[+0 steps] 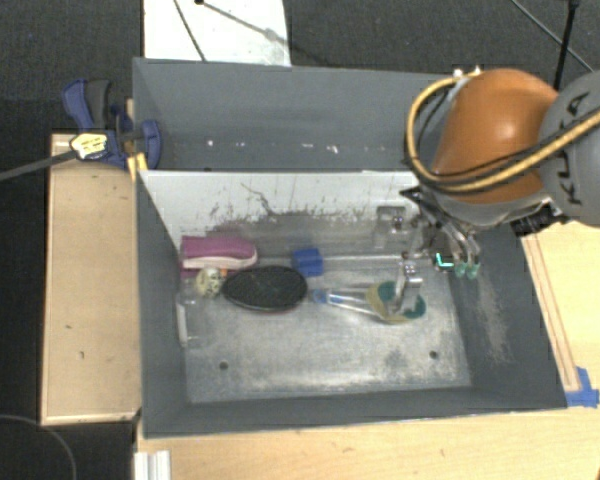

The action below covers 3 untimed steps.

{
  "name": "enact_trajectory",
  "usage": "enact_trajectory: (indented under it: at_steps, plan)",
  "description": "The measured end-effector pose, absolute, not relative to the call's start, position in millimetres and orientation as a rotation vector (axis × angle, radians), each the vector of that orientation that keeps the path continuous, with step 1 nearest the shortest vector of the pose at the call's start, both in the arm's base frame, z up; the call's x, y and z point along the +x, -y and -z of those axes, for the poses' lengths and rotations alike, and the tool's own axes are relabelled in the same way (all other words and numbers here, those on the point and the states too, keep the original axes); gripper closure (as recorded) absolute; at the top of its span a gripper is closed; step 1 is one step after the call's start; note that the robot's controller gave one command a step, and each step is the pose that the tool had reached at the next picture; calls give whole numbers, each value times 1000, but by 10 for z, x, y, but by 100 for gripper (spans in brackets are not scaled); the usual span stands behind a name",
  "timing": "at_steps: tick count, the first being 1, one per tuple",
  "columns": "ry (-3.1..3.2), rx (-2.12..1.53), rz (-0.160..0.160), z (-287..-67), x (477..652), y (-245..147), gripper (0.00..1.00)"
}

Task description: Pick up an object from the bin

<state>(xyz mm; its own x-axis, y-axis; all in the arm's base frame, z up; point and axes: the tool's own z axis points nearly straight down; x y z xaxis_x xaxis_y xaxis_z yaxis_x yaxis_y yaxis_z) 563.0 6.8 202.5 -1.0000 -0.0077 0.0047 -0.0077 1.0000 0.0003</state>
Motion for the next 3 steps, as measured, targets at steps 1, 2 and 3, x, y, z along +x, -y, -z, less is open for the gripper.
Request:
enact_trajectory:
  at_steps: [1,2,3]
  plan:
    - [3137,6,0,-658,5693,255,0]
    - [3138,4,1,-662,5699,253,0]
    - [3140,3,2,-668,5707,252,0]
